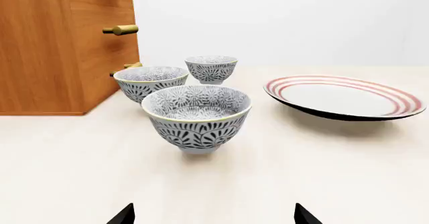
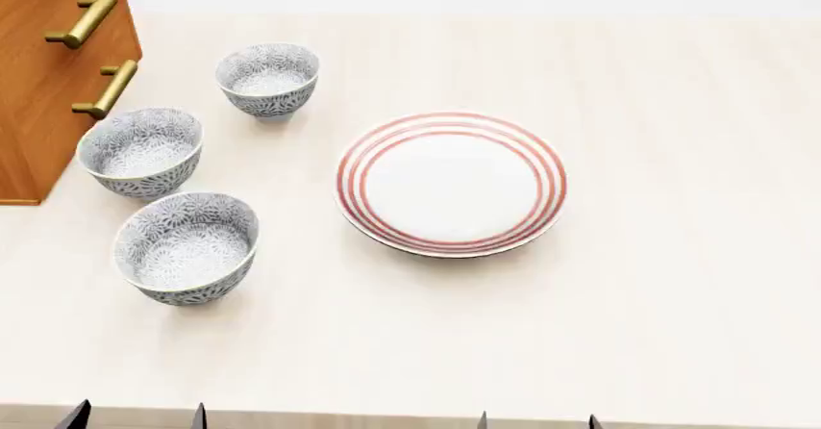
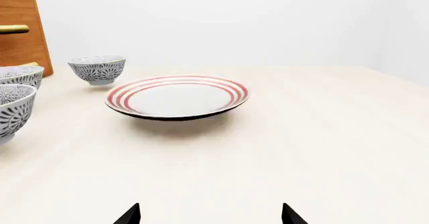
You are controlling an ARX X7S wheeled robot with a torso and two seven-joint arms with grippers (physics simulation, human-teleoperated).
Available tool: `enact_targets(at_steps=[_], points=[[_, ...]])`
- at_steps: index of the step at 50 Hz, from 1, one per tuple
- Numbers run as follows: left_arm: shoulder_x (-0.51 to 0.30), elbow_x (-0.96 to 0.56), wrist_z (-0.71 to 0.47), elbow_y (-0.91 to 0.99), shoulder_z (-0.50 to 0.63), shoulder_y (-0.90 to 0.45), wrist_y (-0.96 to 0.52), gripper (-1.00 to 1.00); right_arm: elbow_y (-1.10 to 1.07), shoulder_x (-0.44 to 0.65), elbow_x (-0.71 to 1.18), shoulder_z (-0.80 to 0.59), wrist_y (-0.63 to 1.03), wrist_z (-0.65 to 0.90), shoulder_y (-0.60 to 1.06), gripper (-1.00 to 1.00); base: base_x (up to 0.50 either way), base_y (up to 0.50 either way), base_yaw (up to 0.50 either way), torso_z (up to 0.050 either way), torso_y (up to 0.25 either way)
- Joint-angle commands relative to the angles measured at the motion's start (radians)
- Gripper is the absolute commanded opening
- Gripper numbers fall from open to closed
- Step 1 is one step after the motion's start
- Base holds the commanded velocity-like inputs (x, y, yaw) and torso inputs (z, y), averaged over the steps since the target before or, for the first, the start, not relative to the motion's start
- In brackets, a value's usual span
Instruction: Pick up the bowl and put it in the front on the plate.
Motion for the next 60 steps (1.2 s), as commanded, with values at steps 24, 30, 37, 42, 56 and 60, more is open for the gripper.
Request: enact_targets(at_steps=[24, 30, 37, 42, 56, 60], points=[[-0.058, -0.058, -0.08, 0.003, 0.068, -0.005, -0.011, 1.0, 0.0, 0.059, 0.059, -0.07, 0.001, 0.071, 0.001, 1.0, 0.0, 0.0, 0.0, 0.0, 0.0], [-0.094, 0.116, -0.188, 0.159, 0.095, 0.048, 0.185, 1.0, -0.071, 0.043, 0.128, -0.026, -0.296, 0.096, -0.023, 1.0, 0.0, 0.0, 0.0, 0.0, 0.0], [-0.106, 0.28, -0.313, 0.39, 0.052, 0.111, 0.316, 1.0, -0.221, 0.036, 0.21, 0.009, -0.724, 0.116, -0.055, 1.0, 0.0, 0.0, 0.0, 0.0, 0.0], [-0.111, 0.274, -0.311, 0.468, 0.047, 0.119, 0.29, 1.0, -0.265, 0.056, 0.24, -0.01, -0.724, 0.129, -0.064, 1.0, 0.0, 0.0, 0.0, 0.0, 0.0], [-0.127, 0.272, -0.329, 0.491, 0.058, 0.119, 0.277, 1.0, -0.302, 0.089, 0.241, -0.05, -0.686, 0.154, -0.068, 1.0, 0.17, -0.03, 0.0, 0.0, 0.0], [-0.131, 0.273, -0.336, 0.493, 0.059, 0.119, 0.274, 1.0, -0.305, 0.095, 0.242, -0.055, -0.677, 0.159, -0.067, 1.0, 0.5, -0.11, 0.0, 0.0, 0.0]])
